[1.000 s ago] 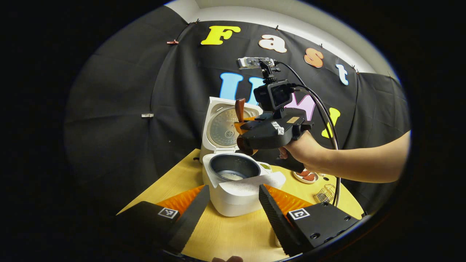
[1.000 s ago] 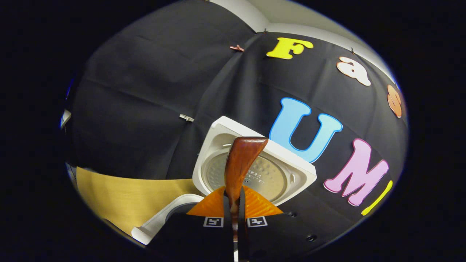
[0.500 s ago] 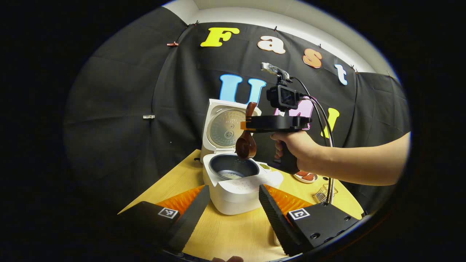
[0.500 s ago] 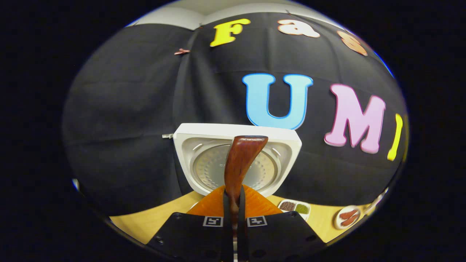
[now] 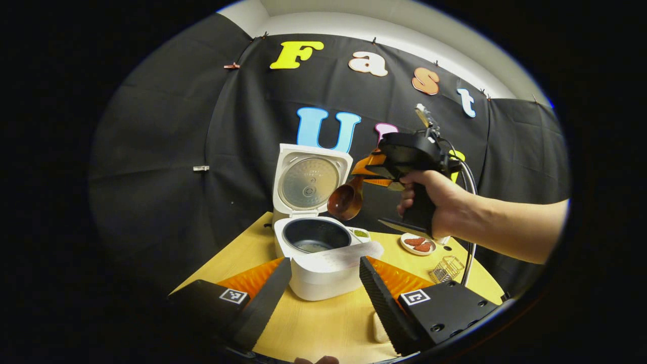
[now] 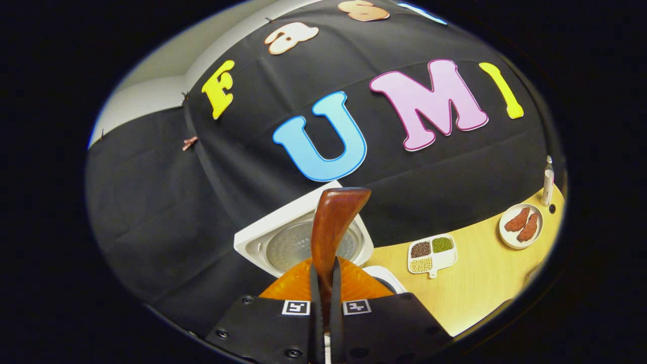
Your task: Close the left gripper, press the button to open the rice cooker; take a wooden spoon from the chopstick holder with the right hand, scoop a spoonful of rice and pour it into the rice cooker, then put the wooden spoon back into the chopstick holder.
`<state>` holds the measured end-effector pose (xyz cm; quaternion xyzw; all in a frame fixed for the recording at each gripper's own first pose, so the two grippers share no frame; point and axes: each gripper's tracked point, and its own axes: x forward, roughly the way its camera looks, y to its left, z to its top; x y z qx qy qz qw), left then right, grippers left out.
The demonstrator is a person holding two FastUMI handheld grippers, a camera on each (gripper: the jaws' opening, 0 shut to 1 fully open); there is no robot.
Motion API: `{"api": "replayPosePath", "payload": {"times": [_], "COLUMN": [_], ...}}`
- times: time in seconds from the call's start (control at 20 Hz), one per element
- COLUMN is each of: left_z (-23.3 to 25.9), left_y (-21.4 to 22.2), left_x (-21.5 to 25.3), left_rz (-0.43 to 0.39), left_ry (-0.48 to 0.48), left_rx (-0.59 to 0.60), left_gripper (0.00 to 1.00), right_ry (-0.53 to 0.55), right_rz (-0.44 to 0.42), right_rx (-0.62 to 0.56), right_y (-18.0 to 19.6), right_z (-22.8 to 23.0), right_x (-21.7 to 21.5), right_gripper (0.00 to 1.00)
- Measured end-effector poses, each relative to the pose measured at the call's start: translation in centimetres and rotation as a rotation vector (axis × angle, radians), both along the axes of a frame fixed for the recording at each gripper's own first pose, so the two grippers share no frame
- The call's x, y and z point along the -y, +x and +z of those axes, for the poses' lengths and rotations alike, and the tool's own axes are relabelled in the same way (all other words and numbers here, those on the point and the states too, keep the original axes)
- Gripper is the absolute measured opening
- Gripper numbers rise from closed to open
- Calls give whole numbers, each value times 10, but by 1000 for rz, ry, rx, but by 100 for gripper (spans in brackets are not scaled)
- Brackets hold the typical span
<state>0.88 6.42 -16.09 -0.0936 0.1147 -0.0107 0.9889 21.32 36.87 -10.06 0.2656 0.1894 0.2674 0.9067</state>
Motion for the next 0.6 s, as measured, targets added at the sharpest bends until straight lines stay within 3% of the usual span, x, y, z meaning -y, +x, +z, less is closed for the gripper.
{"api": "replayPosePath", "payload": {"times": [0.2,0.6], "left_z": [13,34], "left_y": [3,17], "left_x": [16,43], "left_rz": [-24,-56], "left_ry": [23,50], "left_rx": [24,61], "left_gripper": [94,94], "right_ry": [91,-7], "right_rz": [-62,-276], "right_rx": [57,117], "right_y": [-10,-12], "right_z": [37,25], "right_x": [68,258], "right_gripper": [9,9]}}
